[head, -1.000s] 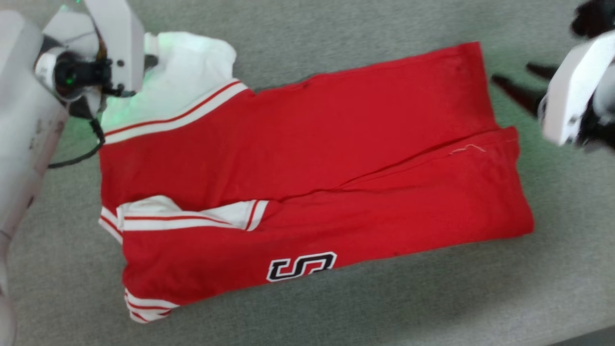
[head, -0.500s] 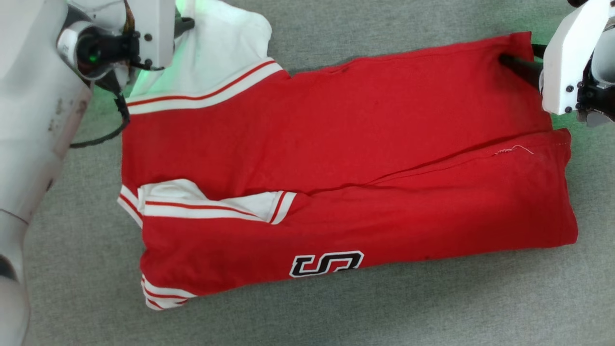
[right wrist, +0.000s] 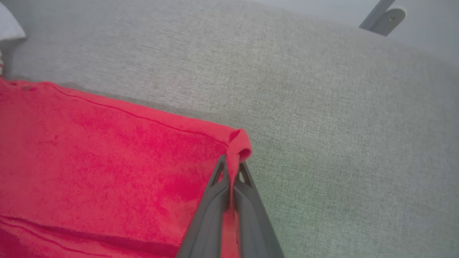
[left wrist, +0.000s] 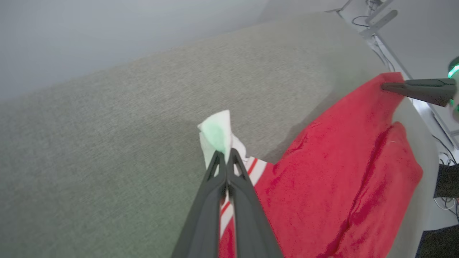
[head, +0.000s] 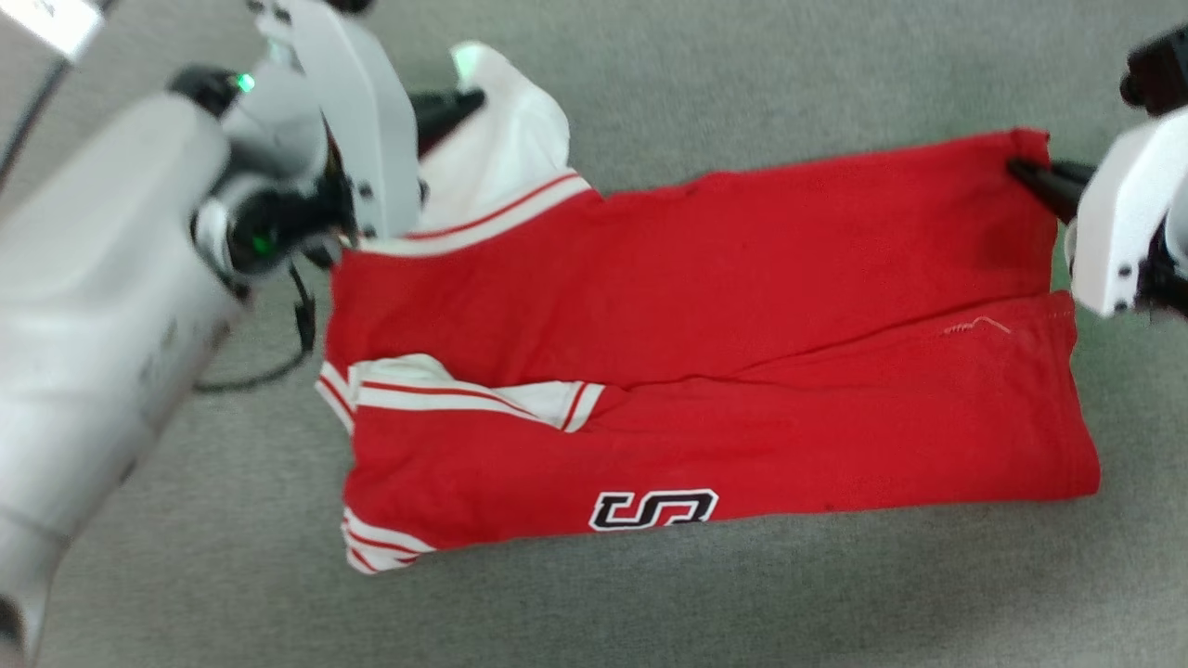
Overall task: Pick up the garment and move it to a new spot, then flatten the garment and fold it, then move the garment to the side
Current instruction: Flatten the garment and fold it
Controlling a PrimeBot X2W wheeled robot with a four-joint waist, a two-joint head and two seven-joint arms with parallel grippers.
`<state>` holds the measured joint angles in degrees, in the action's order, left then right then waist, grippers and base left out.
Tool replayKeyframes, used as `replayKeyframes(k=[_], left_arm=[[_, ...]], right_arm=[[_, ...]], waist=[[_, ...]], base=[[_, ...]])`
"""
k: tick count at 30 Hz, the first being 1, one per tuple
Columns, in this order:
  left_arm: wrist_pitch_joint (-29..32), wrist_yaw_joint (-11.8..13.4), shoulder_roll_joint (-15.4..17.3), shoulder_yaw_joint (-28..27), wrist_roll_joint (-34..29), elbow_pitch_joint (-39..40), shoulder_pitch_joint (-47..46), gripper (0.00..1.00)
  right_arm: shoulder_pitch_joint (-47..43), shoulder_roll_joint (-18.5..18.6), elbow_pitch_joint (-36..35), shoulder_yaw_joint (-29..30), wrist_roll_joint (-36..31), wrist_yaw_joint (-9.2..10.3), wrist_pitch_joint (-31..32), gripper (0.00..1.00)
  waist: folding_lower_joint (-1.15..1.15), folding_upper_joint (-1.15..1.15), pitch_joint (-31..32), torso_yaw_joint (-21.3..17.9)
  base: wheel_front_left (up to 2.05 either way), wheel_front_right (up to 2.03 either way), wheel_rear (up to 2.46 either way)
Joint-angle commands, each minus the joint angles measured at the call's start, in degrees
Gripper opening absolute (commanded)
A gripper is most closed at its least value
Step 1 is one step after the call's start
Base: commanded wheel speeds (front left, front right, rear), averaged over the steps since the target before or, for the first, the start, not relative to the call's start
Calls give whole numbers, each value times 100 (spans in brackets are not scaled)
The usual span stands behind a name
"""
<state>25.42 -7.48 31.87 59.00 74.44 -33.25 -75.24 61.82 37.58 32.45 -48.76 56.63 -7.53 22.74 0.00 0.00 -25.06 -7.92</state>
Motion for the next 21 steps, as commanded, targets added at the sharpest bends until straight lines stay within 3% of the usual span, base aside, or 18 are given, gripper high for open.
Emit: replayKeyframes(k=[1,8,12,16,21], left_arm=[[-207,8,161,69,90,482,279,0],[-1193,9,1194,237,396,2490,1453,0],[-1848,9,1722,243,461,3162,2158,0],[-2437,22,2123,268,446,3580,2825,0],[-3033,152,2370,341,549,3986,3570,0]], right_arm=[[-237,187,-293,-144,81,8,-136,0],[-1159,1145,-1323,-310,287,9,-593,0],[-1705,1589,-1753,-246,364,9,-882,0],[-2234,1841,-2010,-143,415,9,-1203,0],[-2867,1970,-2098,111,493,9,-1586,0]], waist=[[0,0,584,343],[0,0,936,605],[0,0,990,702],[0,0,983,744],[0,0,904,749]], base=[[0,0,0],[0,0,0],[0,0,0],[0,0,0],[0,0,0]])
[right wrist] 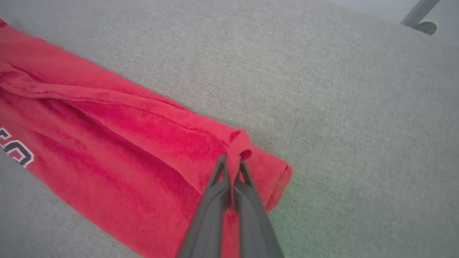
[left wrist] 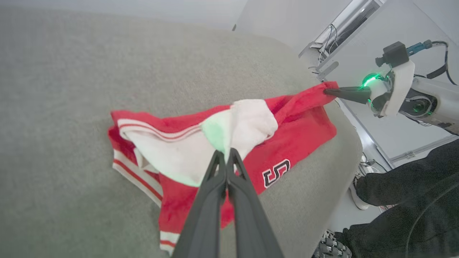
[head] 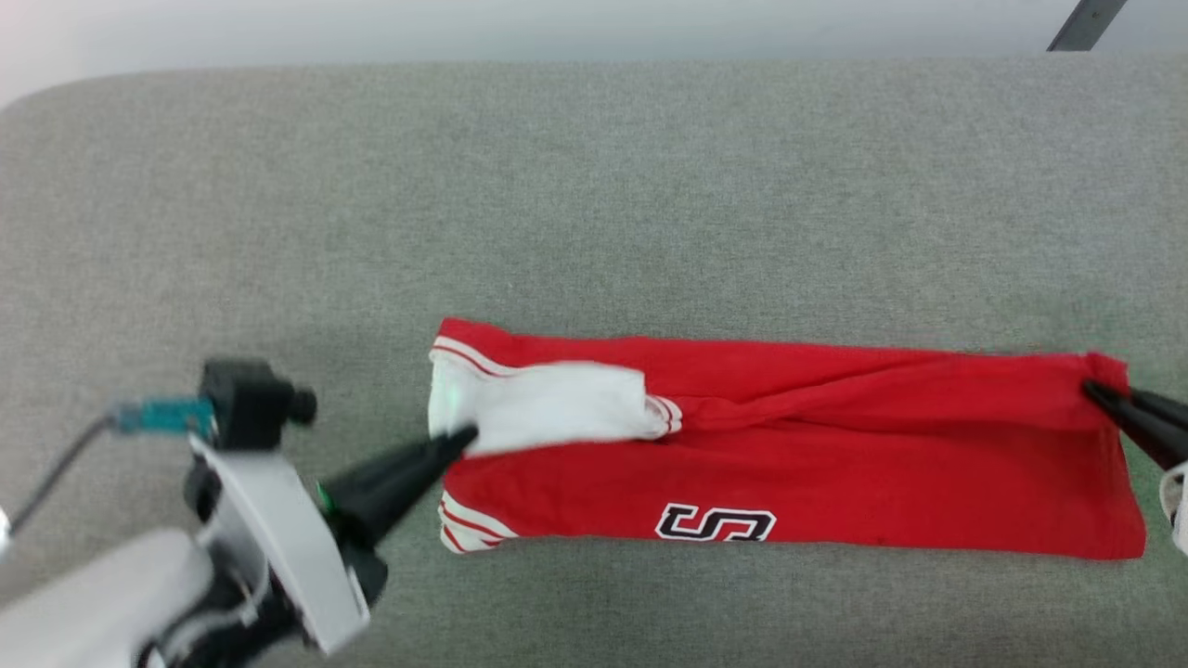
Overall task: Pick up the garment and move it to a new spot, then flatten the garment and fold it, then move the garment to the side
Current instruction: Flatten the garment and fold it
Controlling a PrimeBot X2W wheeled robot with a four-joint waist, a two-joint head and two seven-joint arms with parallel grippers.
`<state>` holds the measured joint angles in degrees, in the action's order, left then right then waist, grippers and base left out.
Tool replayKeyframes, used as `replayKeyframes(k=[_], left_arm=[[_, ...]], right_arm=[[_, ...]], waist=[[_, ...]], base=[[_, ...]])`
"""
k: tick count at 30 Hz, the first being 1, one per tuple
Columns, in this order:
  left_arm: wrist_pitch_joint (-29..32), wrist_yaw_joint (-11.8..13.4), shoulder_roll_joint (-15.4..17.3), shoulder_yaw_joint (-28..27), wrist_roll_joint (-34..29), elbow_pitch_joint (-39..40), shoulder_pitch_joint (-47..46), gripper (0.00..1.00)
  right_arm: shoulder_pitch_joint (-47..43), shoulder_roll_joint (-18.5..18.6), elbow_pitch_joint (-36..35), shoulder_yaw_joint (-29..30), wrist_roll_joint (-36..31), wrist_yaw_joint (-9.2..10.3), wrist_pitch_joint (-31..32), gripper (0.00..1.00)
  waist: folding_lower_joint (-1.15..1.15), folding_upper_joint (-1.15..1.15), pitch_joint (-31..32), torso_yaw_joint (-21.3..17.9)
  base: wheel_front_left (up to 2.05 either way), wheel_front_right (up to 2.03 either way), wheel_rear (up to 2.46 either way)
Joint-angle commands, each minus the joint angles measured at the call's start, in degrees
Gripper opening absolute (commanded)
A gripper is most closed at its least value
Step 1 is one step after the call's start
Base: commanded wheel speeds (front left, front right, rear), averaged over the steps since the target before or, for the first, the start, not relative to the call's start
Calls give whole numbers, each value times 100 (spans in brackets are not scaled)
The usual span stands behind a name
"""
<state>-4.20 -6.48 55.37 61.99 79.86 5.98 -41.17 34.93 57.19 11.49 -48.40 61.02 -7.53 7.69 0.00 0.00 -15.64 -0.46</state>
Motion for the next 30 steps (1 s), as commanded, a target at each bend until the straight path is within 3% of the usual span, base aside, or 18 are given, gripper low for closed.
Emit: replayKeyframes(k=[1,5,15,16,18,19,21,22,27,30], left_arm=[[-132,83,36,84,-13,98,273,0],[-267,73,-126,191,19,62,492,0],[-465,48,-848,494,-375,-1344,587,0],[-501,45,-905,516,-430,-1470,558,0],[-558,56,-1014,576,-604,-1697,508,1],[-616,79,-1059,577,-681,-1791,499,37],[-765,94,-1145,541,-744,-1904,542,94],[-846,117,-1173,493,-770,-1923,590,100],[-1070,436,-1272,197,-1111,-1853,880,100],[-1100,603,-1471,-363,-1375,-1650,1131,100]], right_arm=[[-300,4,13,117,82,9,-135,0],[-587,50,126,224,-72,9,-302,0],[-787,-486,713,488,-472,9,-724,0],[-759,-542,764,527,-505,9,-780,8],[-742,-612,807,556,-563,9,-831,63],[-745,-630,785,576,-578,9,-851,100],[-794,-652,681,619,-472,9,-866,100],[-821,-603,629,640,-448,9,-864,100],[-1001,-360,350,858,-216,9,-812,100],[-1155,-179,337,1005,-64,9,-661,100]], waist=[[0,0,-57,10],[0,0,-111,49],[0,0,-205,30],[0,0,-210,24],[0,0,-207,14],[0,0,-204,6],[0,0,-182,-23],[0,0,-161,-35],[0,0,-43,-6],[0,0,6,118]], base=[[0,0,0],[0,0,0],[0,0,0],[0,0,0],[0,0,0],[0,0,0],[0,0,0],[0,0,0],[0,0,0],[0,0,0]])
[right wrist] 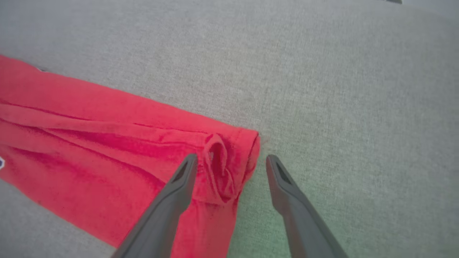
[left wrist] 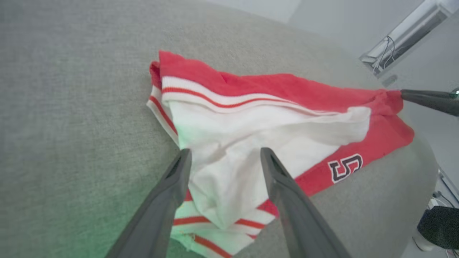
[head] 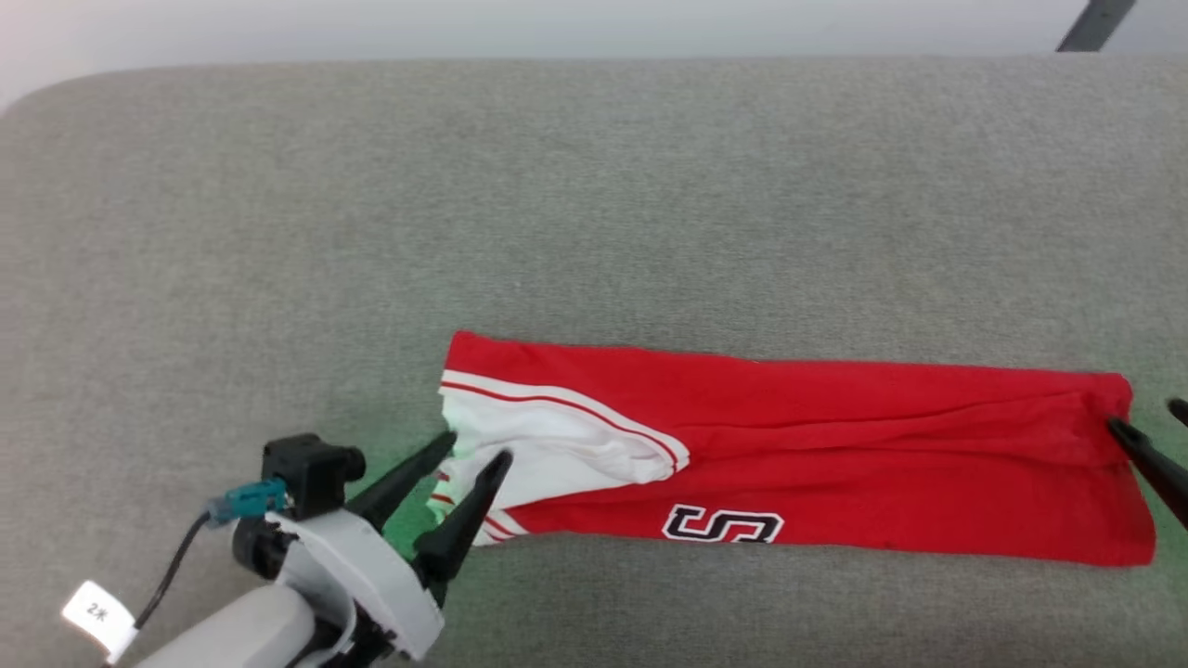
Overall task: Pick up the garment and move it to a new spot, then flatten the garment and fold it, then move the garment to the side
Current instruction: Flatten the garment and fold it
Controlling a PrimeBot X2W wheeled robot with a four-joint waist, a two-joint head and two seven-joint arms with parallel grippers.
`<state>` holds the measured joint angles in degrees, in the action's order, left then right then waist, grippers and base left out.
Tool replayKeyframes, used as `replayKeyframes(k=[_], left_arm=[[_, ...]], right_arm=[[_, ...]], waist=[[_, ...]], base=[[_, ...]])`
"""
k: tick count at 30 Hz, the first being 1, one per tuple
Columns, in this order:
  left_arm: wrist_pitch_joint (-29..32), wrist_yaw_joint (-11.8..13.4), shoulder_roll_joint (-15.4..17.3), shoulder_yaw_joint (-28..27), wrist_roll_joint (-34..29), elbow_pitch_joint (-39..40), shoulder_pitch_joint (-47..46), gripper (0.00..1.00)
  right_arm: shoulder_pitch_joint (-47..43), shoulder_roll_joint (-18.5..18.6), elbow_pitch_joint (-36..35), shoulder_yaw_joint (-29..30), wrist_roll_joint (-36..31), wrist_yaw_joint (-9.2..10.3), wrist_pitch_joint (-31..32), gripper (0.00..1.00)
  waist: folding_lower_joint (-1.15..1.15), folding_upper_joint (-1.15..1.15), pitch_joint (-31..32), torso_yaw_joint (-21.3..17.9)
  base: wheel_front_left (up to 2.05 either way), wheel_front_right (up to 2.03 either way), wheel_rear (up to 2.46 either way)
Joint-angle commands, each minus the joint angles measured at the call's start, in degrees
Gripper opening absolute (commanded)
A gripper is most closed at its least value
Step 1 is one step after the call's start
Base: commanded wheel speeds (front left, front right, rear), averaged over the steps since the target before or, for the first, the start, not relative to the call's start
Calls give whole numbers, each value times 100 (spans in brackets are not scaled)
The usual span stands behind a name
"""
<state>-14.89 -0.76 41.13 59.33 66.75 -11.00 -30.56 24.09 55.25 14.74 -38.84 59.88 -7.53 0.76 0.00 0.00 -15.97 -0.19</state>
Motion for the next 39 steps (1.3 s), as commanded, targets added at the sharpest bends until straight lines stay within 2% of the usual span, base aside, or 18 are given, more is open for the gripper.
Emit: replayKeyframes(k=[1,6,12,18,24,25,27,28,39], left_arm=[[-32,58,-143,-319,-180,112,230,100],[-30,151,-762,-1530,-918,260,948,100],[-32,12,-1591,-2726,-2020,176,1647,100],[-32,-131,-2312,-3668,-3353,151,2012,100],[-32,-363,-2866,-4419,-4493,313,2201,100],[-33,-407,-2934,-4510,-4608,317,2216,100],[-32,-486,-3028,-4642,-4841,267,2242,100],[-32,-523,-3073,-4698,-4936,269,2245,100],[-32,-632,-3320,-5336,-5732,519,2316,100]], right_arm=[[-138,28,49,89,155,9,105,100],[-462,69,298,313,734,9,481,100],[-699,-8,614,358,1304,9,1064,100],[-703,-198,949,184,1309,9,1699,100],[-501,-651,1218,10,1165,6,2309,100],[-472,-717,1211,-9,1122,4,2374,50],[-383,-802,1216,53,1089,3,2381,5],[-327,-816,1236,97,1067,3,2367,0],[175,-439,1582,985,824,21,1626,0]], waist=[[0,0,57,142],[0,0,151,479],[0,0,213,839],[0,0,224,1029],[0,0,169,1056],[0,0,152,1048],[0,0,125,1025],[0,0,109,1006],[0,0,-14,555]], base=[[0,0,0],[0,0,0],[0,0,0],[0,0,0],[0,0,0],[0,0,0],[0,0,0],[0,0,0],[0,0,0]])
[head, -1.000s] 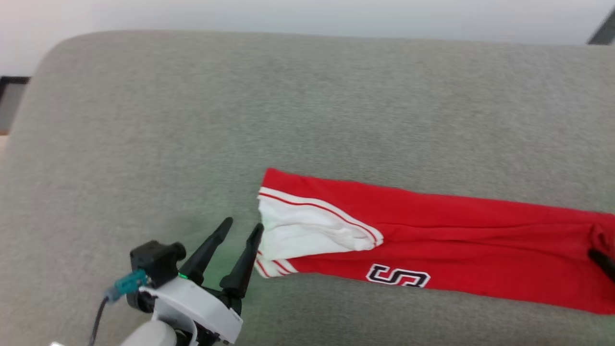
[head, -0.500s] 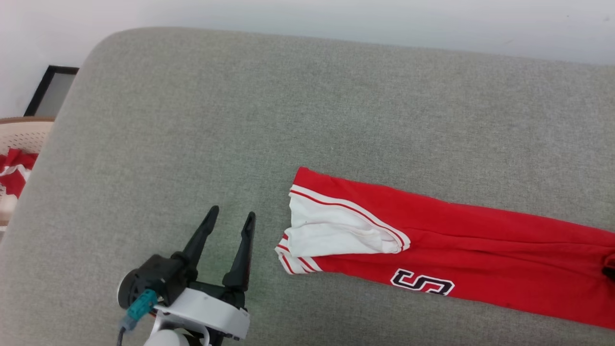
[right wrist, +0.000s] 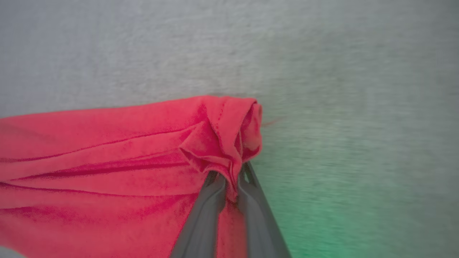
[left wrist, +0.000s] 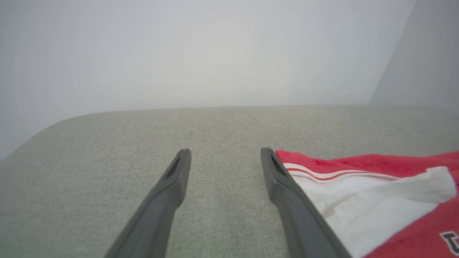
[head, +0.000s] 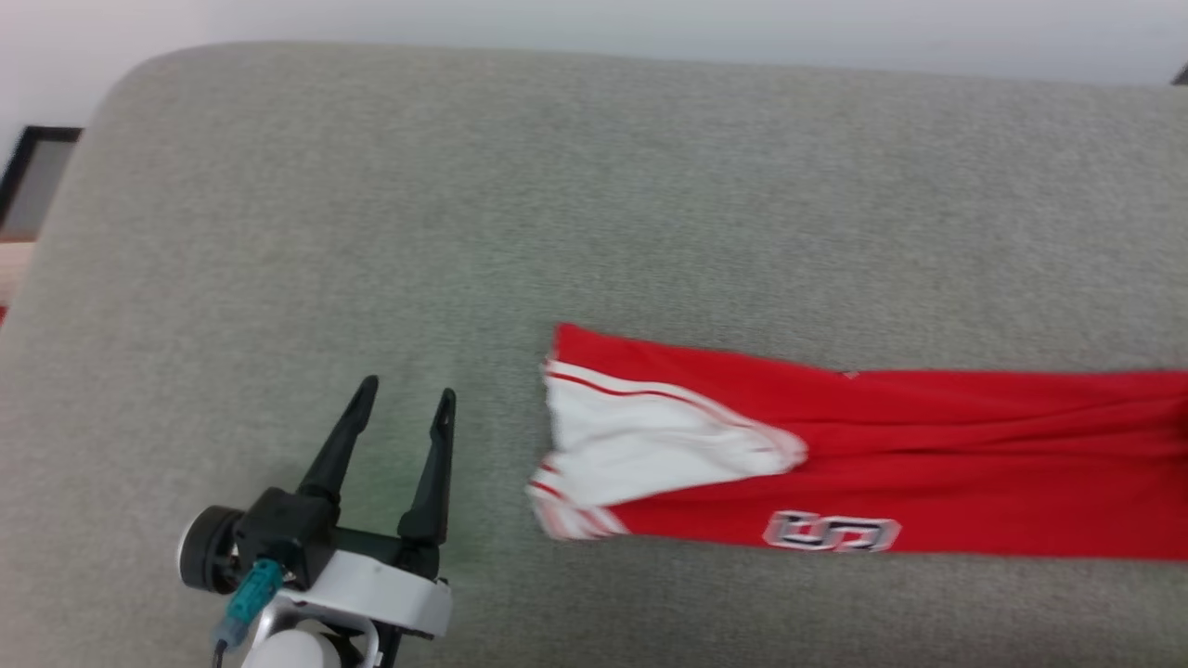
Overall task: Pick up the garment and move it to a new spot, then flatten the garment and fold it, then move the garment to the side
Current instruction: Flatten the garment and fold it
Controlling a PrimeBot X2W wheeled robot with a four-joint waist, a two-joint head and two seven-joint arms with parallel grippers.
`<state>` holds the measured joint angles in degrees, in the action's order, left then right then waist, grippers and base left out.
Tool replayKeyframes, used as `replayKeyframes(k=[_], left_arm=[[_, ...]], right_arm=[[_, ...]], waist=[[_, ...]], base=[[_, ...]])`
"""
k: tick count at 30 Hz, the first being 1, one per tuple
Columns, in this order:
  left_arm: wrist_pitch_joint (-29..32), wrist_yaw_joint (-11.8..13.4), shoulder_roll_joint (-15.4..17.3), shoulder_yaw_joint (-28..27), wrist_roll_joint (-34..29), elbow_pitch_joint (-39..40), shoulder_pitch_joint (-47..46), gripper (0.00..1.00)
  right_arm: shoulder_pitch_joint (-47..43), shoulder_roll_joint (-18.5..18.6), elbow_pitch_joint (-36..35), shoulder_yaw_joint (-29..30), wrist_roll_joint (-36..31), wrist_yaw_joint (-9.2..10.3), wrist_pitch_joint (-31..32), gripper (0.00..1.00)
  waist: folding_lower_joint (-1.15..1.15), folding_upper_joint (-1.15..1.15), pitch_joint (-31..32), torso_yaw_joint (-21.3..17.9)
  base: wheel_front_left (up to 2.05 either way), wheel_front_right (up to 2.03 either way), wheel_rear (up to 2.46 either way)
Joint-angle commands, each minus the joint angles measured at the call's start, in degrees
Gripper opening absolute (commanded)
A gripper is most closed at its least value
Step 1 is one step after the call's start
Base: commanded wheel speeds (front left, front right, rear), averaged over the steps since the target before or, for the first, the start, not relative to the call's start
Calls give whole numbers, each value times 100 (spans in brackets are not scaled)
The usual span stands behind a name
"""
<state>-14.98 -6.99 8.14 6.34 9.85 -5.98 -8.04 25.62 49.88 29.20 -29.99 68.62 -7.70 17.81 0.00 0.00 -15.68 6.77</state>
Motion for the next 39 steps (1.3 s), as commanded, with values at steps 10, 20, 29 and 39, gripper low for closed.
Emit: replayKeyframes(k=[10,20,29,39], left_arm=[[-24,-44,-126,-168,-183,26,82,100],[-24,-50,-178,-147,8,-121,296,100],[-24,-51,-289,-8,134,-206,416,100],[-24,-51,-417,169,255,-292,324,100]], right_arm=[[389,732,1537,932,-407,26,-1018,0],[211,464,760,626,-205,25,-762,0],[72,155,-2124,-147,-126,25,227,0],[425,-515,-2847,-705,-934,25,831,0]], waist=[[0,0,-130,-376],[0,0,230,-423],[0,0,441,-332],[0,0,402,50]], base=[[0,0,0],[0,0,0],[0,0,0],[0,0,0]])
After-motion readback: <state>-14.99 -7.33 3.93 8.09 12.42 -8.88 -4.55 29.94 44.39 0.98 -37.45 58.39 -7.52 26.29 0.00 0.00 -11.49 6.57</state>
